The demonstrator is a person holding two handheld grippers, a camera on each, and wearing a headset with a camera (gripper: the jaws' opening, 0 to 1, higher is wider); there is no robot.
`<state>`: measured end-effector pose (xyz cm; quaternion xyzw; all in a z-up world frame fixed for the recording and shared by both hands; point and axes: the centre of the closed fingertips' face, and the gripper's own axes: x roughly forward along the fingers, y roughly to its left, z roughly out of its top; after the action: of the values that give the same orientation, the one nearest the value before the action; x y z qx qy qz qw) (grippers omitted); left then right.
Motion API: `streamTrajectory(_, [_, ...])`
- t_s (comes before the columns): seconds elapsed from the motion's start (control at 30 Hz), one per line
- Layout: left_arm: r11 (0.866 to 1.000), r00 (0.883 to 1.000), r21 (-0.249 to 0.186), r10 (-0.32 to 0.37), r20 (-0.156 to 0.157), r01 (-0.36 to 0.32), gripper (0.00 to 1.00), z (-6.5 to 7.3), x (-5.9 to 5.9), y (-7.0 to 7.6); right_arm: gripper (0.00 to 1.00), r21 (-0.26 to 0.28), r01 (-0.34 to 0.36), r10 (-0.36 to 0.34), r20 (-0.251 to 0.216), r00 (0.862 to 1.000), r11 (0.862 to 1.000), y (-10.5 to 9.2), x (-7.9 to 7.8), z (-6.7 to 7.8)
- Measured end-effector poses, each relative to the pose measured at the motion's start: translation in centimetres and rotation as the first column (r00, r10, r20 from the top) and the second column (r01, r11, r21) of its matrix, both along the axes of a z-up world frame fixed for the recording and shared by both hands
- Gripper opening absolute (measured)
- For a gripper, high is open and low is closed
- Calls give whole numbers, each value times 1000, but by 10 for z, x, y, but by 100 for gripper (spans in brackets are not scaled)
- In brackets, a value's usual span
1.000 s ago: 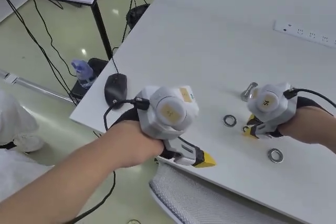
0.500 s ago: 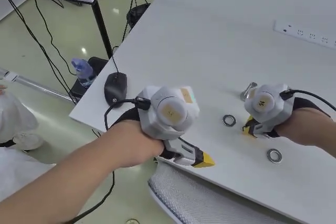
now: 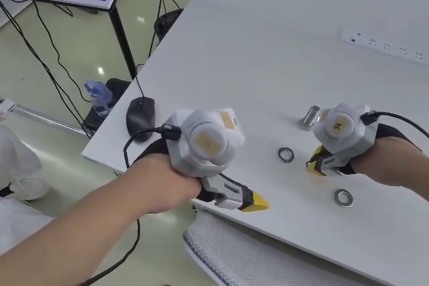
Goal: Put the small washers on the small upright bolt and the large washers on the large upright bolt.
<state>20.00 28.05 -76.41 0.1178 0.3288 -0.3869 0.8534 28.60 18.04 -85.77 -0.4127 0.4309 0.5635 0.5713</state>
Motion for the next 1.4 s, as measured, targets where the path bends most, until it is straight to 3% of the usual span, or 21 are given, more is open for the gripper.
streamTrajectory(0.43, [1000,1000,-11,-7,-6,7,89,-5,-4,-4,12,27,71,-71,-6,997,997,-34,-6,19])
streamTrajectory(0.6, [1000,1000,-25,-10,6,11,91,-1,-3,-10,12,46,102,-103,7,995,994,-56,-1,23])
streamTrajectory(0.7, [999,1000,-31,-7,30,8,95,2,1,-12,12,52,122,-123,9,992,991,-67,2,26])
streamTrajectory(0.73, [999,1000,-36,-9,17,10,94,2,0,-14,12,58,137,-138,9,990,989,-73,4,28])
streamTrajectory(1.03, [999,1000,-50,2,3,-2,96,-1,0,-18,12,50,198,-199,25,980,979,-118,16,38])
streamTrajectory(1.4, [997,1000,-76,5,6,-5,99,-2,5,-28,12,54,213,-215,47,975,976,-137,36,50])
